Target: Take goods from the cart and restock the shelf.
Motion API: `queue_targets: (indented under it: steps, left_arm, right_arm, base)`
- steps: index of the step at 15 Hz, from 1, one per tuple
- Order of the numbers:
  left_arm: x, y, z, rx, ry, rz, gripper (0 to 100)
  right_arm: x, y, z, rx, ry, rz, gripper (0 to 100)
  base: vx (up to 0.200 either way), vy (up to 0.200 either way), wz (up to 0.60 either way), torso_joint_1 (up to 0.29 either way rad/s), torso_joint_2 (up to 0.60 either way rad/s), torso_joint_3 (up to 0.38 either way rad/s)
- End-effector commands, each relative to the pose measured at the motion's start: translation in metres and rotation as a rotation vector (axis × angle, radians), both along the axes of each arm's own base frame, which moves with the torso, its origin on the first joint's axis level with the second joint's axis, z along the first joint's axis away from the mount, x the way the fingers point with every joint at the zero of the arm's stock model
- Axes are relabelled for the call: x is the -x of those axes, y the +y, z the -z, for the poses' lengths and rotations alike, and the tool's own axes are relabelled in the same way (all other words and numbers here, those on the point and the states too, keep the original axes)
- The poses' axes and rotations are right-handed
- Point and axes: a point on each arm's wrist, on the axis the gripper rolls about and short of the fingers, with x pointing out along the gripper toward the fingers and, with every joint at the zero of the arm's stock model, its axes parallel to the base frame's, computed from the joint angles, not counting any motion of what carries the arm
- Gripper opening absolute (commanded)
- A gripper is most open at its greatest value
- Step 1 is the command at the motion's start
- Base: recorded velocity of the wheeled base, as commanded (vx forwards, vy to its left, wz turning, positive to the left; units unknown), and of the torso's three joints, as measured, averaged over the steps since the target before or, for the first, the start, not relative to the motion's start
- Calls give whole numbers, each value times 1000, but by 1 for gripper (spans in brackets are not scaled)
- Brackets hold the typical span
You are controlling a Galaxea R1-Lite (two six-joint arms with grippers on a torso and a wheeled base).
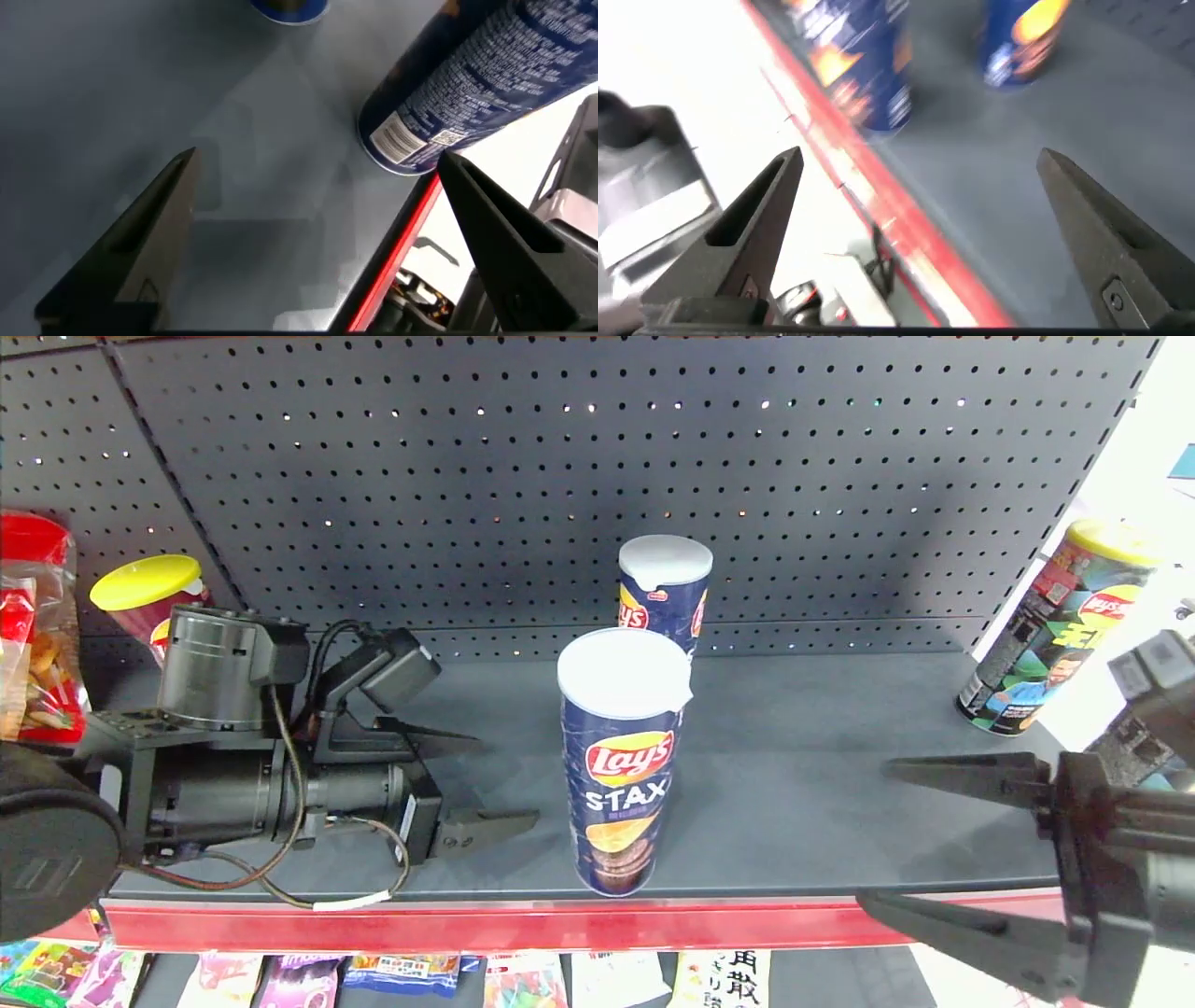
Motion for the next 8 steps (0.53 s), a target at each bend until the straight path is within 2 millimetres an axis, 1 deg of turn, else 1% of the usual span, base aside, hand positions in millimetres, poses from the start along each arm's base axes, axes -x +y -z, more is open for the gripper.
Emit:
queue_targets:
  steps: [1, 2, 8]
  left_arm:
    - [-3, -5, 6, -9, 19, 13, 100]
    - [-4, -8, 8, -12, 24, 21, 100]
    - [-12, -17, 11, -16, 31, 35, 100]
  right_arm:
    - [28, -17, -1, -40, -59, -6, 100]
    - [29, -21, -3, -46, -73, 20, 100]
    - [29, -21, -6, -51, -85, 43, 100]
  base:
    - [0, 0, 0, 0, 0, 0]
    - [0, 0, 0, 0, 0, 0]
    - [0, 0, 0, 0, 0, 0]
